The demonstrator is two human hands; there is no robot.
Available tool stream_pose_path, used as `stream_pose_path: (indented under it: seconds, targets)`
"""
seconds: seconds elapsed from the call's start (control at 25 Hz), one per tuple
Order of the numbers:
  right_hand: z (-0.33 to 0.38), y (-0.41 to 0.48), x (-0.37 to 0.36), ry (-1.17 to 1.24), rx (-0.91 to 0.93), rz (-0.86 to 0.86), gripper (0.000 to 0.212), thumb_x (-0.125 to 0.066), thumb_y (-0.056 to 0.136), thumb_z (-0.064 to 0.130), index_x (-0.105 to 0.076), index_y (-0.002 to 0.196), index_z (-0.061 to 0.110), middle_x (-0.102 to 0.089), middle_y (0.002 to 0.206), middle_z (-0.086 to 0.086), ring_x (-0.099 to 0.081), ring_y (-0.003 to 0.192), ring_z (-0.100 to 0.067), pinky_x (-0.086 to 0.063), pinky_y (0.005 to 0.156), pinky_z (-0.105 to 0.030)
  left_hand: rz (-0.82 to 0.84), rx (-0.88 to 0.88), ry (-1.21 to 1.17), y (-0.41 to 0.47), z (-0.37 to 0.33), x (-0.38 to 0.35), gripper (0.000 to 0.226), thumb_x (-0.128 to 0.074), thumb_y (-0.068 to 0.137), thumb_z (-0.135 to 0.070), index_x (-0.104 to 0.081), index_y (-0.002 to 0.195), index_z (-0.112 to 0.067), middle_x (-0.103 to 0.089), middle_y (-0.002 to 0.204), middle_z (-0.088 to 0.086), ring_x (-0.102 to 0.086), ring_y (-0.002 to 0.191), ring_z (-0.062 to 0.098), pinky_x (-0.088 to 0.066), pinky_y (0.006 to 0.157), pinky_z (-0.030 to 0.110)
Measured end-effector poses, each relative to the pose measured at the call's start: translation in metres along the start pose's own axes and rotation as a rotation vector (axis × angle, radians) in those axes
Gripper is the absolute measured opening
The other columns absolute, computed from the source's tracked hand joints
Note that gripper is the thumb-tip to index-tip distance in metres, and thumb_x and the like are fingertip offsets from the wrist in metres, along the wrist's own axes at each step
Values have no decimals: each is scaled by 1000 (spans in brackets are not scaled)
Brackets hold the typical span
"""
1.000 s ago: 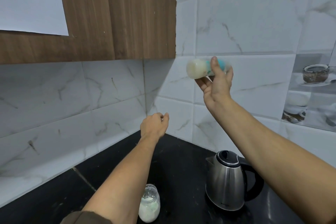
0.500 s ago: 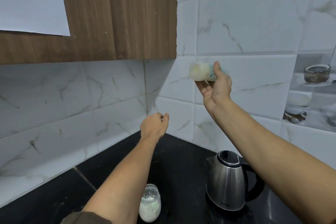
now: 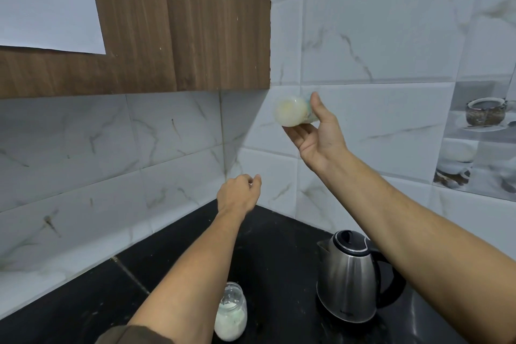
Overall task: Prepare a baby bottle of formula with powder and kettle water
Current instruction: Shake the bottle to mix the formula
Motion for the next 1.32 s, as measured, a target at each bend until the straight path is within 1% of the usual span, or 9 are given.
stream_pose_path:
  seconds: [0.08, 0.24, 0.48, 0.56, 0.72, 0.96, 1.04, 1.2, 1.32]
  targets:
    - [1, -6, -1, -77, -49, 67, 57, -76, 94, 41, -56, 137, 10, -67, 129, -20, -75, 104, -30, -66, 76, -37, 1, 1, 3, 2, 2, 1, 51, -34, 108, -53, -63, 82, -19, -64, 71, -2, -62, 73, 22, -46, 66, 33]
    - [-2, -22, -1, -384, -43, 505, 34, -65, 98, 34, -57, 129, 23, -73, 112, -7, -70, 109, -28, -56, 90, -45, 12, -5, 1, 4, 2, 0, 53, -34, 107, -54, -65, 82, -20, -64, 71, -2, -64, 73, 21, -55, 70, 36]
    - [1, 5, 0, -22, -13, 7, 60, -78, 94, 38, -54, 140, 9, -66, 135, -20, -77, 104, -32, -65, 73, -38, -8, -12, -8, 5, -1, 3, 52, -35, 105, -53, -58, 71, -21, -64, 69, -1, -63, 71, 23, -49, 66, 34]
    - [1, 0, -3, -131, -60, 86, 53, -74, 97, 38, -57, 138, 10, -68, 125, -15, -76, 102, -30, -65, 77, -39, -5, -13, -8, 9, -3, 4, 53, -34, 105, -54, -58, 71, -21, -64, 69, -1, -63, 72, 24, -50, 66, 34]
    - [1, -18, -5, -439, -36, 533, 38, -66, 99, 30, -57, 135, 24, -73, 114, -6, -67, 113, -34, -49, 99, -53, 5, -16, 4, 8, -6, 2, 52, -34, 107, -54, -61, 77, -20, -62, 69, -2, -63, 73, 22, -50, 66, 34]
    - [5, 13, 4, 14, -3, -66, 50, -79, 94, 36, -57, 130, 9, -65, 133, -22, -76, 102, -33, -65, 70, -39, 2, -11, -5, 7, -5, 0, 52, -34, 106, -53, -61, 76, -20, -64, 70, -1, -63, 70, 21, -51, 66, 33]
    - [3, 9, 3, -65, -78, -15, 52, -77, 95, 36, -58, 134, 8, -70, 124, -19, -77, 98, -32, -66, 73, -40, 4, -12, -1, 9, -7, 1, 52, -34, 106, -53, -62, 78, -19, -65, 72, 0, -62, 73, 22, -49, 67, 33]
    - [-3, -7, 3, -489, -97, 506, 42, -71, 96, 35, -59, 135, 23, -72, 115, -7, -66, 112, -37, -49, 103, -59, 18, -14, 18, 9, -14, 1, 47, -35, 108, -52, -59, 82, -20, -61, 72, -2, -61, 75, 22, -47, 67, 33]
    - [4, 2, 3, -300, -11, 288, 45, -72, 95, 39, -60, 134, 18, -69, 122, -12, -71, 105, -32, -60, 88, -47, 19, -13, -3, 10, -11, -2, 51, -34, 107, -53, -62, 81, -20, -64, 72, -1, -63, 75, 22, -52, 69, 35]
Point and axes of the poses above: each hand's wrist, its own y-axis towards the middle knuckle, its own x-axis out of the back of the hand, z = x × y, the point moved 1 cm from there along y, towards the middle knuckle
